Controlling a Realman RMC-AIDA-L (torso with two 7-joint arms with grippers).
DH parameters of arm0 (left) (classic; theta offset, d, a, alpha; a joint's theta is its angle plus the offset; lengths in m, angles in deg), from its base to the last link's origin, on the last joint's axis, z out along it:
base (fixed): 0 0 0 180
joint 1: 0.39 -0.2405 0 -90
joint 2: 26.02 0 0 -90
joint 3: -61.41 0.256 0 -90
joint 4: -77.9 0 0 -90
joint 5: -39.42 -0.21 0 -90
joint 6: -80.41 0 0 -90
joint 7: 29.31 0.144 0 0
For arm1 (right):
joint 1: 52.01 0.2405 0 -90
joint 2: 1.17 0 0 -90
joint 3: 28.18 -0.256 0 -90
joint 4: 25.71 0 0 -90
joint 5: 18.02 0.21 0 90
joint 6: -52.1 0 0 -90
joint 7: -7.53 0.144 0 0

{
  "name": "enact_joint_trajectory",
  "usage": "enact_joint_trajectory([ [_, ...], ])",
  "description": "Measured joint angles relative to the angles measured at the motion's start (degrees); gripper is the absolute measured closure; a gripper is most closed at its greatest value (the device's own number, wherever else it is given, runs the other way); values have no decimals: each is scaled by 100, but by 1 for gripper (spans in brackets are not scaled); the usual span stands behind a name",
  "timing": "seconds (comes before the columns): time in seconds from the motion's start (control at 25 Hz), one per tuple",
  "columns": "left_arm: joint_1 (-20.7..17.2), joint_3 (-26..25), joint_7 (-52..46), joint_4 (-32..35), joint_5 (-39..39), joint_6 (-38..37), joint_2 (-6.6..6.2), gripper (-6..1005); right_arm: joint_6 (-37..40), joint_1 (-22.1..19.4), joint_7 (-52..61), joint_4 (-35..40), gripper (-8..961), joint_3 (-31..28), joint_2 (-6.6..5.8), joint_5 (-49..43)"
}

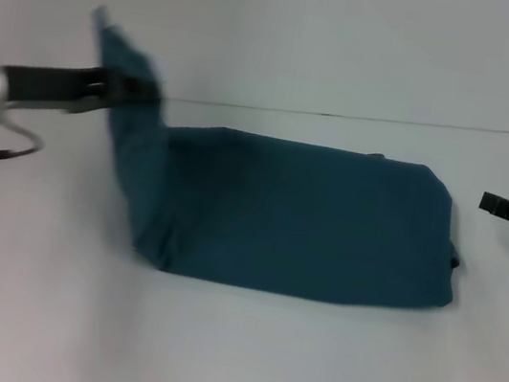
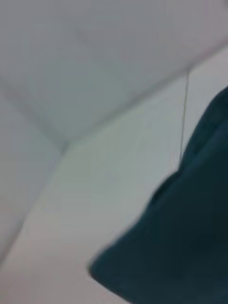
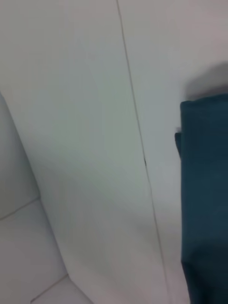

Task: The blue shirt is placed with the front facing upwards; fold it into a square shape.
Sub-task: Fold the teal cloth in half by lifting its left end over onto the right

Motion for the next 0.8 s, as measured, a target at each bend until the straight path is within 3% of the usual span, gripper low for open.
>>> enact_joint_trajectory([
  [0.2,480,745,63,-152,412,81,326,948,-22,25,-202,-154,53,33,2,41],
  [0.28,705,1009,113,-401,581,204,400,947,-5,32,-233,-154,53,36,13,46],
  [0.6,1402,2538,1022,-2264,2546,1613,428,942,80,21,-243,-131,53,47,26,49],
  [0.8,1568,3316,1675,-3016,3863,1909,431,939,124,32,-273,-114,53,48,26,49],
])
